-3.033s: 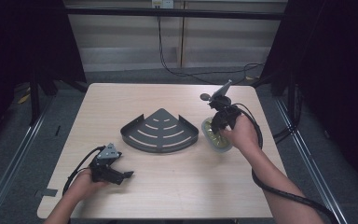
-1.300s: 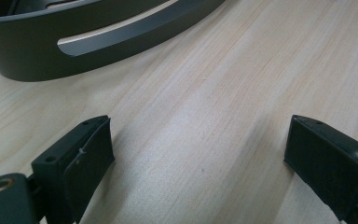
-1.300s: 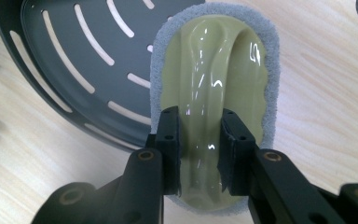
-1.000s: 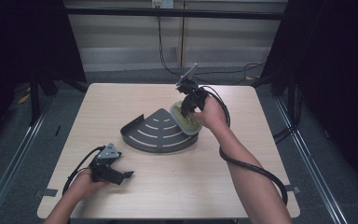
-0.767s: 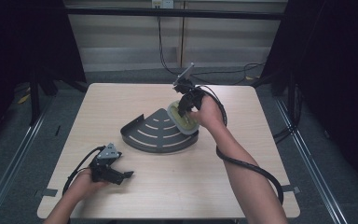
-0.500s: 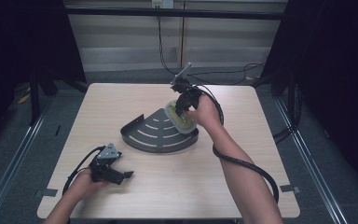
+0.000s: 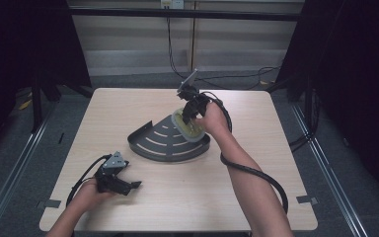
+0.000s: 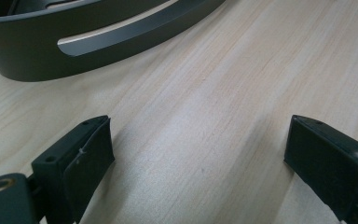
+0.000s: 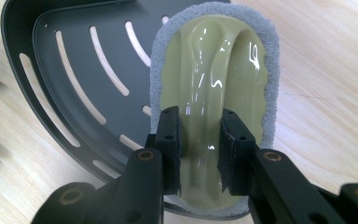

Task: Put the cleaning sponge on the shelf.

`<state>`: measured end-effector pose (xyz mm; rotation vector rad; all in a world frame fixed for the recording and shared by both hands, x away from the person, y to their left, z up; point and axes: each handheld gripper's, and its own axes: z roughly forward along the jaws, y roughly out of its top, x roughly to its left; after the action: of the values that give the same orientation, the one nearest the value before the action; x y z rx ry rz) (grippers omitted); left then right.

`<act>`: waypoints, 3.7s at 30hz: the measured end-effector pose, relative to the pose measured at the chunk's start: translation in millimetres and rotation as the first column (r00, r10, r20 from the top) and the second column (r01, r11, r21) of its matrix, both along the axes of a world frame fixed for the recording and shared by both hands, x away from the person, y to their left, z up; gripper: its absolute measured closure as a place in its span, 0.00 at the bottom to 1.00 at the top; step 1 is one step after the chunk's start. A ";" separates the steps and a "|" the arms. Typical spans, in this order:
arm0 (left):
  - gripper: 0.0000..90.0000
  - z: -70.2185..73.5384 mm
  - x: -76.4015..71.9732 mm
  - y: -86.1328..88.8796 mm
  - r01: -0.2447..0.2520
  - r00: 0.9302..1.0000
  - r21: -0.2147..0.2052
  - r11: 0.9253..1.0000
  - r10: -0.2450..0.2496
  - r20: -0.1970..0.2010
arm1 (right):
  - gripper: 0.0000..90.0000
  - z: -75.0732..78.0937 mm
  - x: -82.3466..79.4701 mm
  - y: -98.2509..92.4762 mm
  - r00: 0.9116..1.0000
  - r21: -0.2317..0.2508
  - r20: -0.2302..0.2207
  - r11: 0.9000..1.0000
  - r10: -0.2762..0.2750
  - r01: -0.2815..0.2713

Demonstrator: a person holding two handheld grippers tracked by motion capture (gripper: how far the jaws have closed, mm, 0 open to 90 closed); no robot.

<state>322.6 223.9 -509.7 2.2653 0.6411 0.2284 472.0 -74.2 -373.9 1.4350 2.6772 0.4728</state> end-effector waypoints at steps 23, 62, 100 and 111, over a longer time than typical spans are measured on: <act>0.08 0.0 0.0 0.0 -0.001 1.000 0.000 1.000 0.001 0.001 | 0.81 -23.0 -3.3 2.6 0.998 0.004 -0.044 0.999 0.033 -0.033; 0.08 -0.2 -0.2 -0.2 -0.004 1.000 -0.001 1.000 0.004 0.004 | 0.80 -45.2 -3.5 -5.5 0.995 -0.024 -0.087 0.998 0.052 -0.054; 0.08 -0.3 -0.2 -0.2 -0.005 1.000 -0.001 1.000 0.005 0.005 | 0.78 -54.6 -3.3 -7.8 0.997 -0.019 -0.072 0.999 0.040 -0.041; 0.08 -0.3 -0.2 -0.2 -0.005 1.000 -0.001 1.000 0.005 0.005 | 0.73 -56.0 -3.9 -7.8 0.996 -0.029 -0.075 0.999 0.039 -0.041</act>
<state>322.4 223.7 -510.0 2.2615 0.6436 0.2359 468.2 -81.9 -429.9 1.4212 2.7633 0.3869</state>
